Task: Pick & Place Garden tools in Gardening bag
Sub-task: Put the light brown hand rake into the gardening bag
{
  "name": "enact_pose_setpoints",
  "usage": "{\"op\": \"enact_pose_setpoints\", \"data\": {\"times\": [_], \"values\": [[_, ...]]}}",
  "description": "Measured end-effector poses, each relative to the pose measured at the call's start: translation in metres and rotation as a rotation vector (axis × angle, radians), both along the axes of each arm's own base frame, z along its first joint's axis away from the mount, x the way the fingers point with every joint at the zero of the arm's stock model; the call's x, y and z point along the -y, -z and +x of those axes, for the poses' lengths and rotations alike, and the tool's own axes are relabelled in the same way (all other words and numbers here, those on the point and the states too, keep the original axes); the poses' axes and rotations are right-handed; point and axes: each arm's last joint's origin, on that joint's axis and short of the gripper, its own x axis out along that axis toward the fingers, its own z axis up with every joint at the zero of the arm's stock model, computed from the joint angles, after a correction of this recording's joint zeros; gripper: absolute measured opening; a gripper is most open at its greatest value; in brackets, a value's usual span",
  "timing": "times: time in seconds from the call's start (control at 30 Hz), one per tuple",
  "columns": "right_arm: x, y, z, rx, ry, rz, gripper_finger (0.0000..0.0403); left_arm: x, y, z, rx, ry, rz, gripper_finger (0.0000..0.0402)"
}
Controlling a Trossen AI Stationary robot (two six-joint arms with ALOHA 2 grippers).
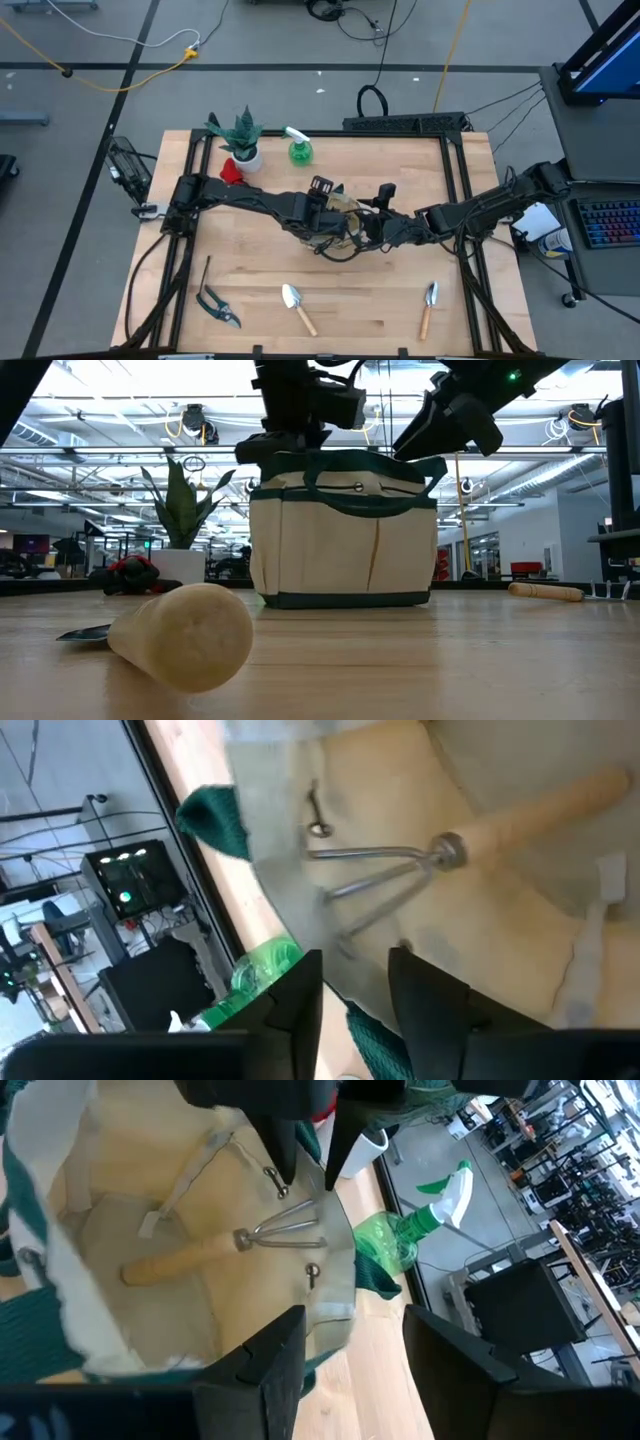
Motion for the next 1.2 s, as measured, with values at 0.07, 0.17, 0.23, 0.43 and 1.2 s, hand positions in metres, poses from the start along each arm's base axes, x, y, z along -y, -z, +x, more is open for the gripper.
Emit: {"op": "enact_pose_setpoints", "data": {"times": [0.07,0.17,0.23,0.43,1.2], "values": [[-0.001,0.000,0.000,-0.004,-0.021,0.014,0.0160,0.005,0.000,-0.003,-0.028,0.015,0.006,0.0134],[-0.002,0.001,0.001,-0.003,-0.066,0.063,0.0160,0.011,0.000,-0.006,-0.038,0.014,0.026,0.0143],[-0.003,0.001,0.001,0.009,-0.071,0.100,0.0160,0.014,0.000,-0.008,-0.039,0.010,0.058,0.0144],[-0.004,-0.006,0.005,0.122,-0.052,0.185,0.0160,0.024,-0.010,-0.012,-0.004,0.027,0.170,0.0145],[0.033,-0.007,0.048,0.287,-0.225,0.365,0.0160,-0.006,-0.127,-0.104,0.434,-0.332,-0.169,0.0145]]}}
